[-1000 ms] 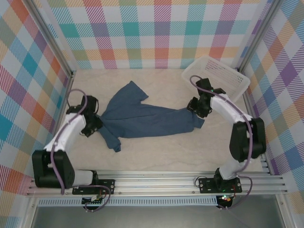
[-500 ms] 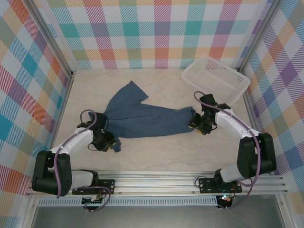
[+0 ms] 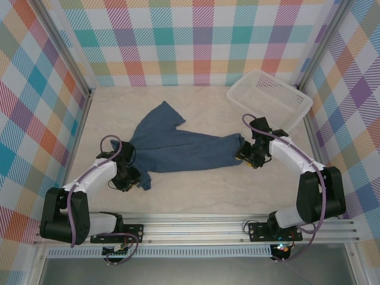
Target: Fold and stack the t-shirts
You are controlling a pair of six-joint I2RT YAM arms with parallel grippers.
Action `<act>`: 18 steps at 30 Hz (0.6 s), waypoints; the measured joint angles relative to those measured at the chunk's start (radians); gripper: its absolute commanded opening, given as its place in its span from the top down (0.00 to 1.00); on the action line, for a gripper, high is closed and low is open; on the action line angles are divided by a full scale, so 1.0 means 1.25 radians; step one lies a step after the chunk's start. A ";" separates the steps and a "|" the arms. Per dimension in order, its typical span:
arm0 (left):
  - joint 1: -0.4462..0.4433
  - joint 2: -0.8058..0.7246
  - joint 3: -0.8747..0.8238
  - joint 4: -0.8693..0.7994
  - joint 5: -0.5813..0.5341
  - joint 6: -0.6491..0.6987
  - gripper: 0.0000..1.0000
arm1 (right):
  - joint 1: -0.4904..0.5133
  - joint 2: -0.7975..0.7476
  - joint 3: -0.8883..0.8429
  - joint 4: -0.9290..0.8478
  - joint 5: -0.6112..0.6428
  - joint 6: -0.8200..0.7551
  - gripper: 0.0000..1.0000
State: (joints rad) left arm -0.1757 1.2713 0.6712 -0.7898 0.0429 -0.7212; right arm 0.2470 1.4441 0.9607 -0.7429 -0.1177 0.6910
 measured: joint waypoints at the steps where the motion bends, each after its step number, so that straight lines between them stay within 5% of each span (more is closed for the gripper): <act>1: 0.000 -0.005 -0.001 0.005 0.002 -0.001 0.65 | 0.000 0.000 0.000 0.000 0.000 0.000 0.51; 6: 0.000 -0.055 -0.023 0.043 0.035 -0.018 0.64 | 0.000 0.000 0.000 0.000 0.000 -0.002 0.51; 18: -0.011 0.039 -0.037 0.100 0.069 -0.019 0.85 | 0.000 0.000 0.000 0.000 0.000 -0.002 0.52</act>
State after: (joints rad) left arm -0.1898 1.3201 0.6254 -0.6647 0.1291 -0.7452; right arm 0.2470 1.4441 0.9607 -0.7429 -0.1177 0.6880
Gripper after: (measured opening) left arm 0.184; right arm 0.481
